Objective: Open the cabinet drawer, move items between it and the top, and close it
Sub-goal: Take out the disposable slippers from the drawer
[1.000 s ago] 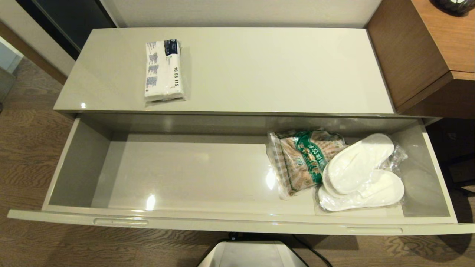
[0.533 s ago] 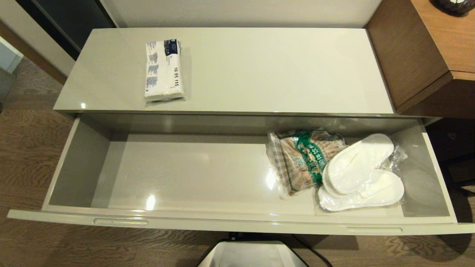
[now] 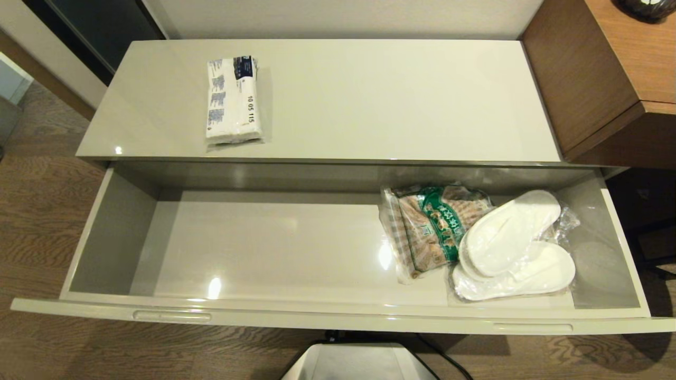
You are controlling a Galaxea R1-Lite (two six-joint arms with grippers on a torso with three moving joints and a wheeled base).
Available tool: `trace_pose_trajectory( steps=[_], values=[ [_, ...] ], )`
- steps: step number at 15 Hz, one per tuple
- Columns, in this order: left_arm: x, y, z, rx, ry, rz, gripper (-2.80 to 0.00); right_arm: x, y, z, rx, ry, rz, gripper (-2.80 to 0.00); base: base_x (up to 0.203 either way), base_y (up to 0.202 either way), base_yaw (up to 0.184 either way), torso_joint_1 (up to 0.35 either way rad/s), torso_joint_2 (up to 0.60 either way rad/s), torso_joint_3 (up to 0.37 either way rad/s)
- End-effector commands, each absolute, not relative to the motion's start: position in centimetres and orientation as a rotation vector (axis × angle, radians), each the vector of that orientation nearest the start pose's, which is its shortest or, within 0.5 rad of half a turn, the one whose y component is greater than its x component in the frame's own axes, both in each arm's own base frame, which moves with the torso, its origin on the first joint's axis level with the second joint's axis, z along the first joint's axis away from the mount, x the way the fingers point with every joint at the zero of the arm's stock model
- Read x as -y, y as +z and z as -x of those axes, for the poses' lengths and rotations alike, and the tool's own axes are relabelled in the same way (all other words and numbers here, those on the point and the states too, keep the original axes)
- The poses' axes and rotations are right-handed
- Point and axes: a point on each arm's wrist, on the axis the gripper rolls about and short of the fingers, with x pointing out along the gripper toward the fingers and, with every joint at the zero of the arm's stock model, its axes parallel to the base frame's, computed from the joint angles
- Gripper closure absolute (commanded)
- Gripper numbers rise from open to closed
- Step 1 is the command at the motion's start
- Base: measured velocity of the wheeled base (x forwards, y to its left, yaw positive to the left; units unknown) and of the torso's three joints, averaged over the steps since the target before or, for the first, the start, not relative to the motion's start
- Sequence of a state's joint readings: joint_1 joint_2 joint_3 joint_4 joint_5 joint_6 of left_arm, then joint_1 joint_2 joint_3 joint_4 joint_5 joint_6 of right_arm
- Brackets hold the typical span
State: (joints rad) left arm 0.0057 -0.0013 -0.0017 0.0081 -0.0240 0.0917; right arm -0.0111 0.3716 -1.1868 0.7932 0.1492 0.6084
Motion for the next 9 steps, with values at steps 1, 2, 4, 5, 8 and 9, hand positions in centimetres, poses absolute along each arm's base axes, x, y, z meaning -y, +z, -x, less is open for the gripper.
trace_pose_trajectory(
  steps=[1,2,4,5,8,9],
  values=[
    [0.1,7.5,2.3,-0.005,-0.019,-0.092,0.00,-0.3,30.5,5.1,-0.288,0.001,-0.648,0.00,0.000,0.000,0.000,0.000,0.00,0.000],
    [0.1,7.5,2.3,-0.005,-0.019,-0.092,0.00,-0.3,30.4,3.0,-0.388,-0.041,-0.653,0.00,0.000,0.000,0.000,0.000,0.00,0.000],
    [0.1,7.5,2.3,-0.005,-0.019,-0.092,0.00,-0.2,29.7,-1.9,-0.566,-0.105,-0.659,0.00,0.000,0.000,0.000,0.000,0.00,0.000],
    [0.1,7.5,2.3,-0.005,-0.019,-0.092,0.00,-0.2,29.2,-4.2,-0.638,-0.128,-0.664,0.00,0.000,0.000,0.000,0.000,0.00,0.000],
    [0.1,7.5,2.3,-0.005,-0.019,-0.092,0.00,-0.3,27.5,-12.5,-0.775,-0.155,-0.668,0.00,0.000,0.000,0.000,0.000,0.00,0.000],
    [0.1,7.5,2.3,-0.005,-0.019,-0.092,0.00,-0.5,26.7,-15.3,-0.801,-0.156,-0.671,0.00,0.000,0.000,0.000,0.000,0.00,0.000]
  ],
)
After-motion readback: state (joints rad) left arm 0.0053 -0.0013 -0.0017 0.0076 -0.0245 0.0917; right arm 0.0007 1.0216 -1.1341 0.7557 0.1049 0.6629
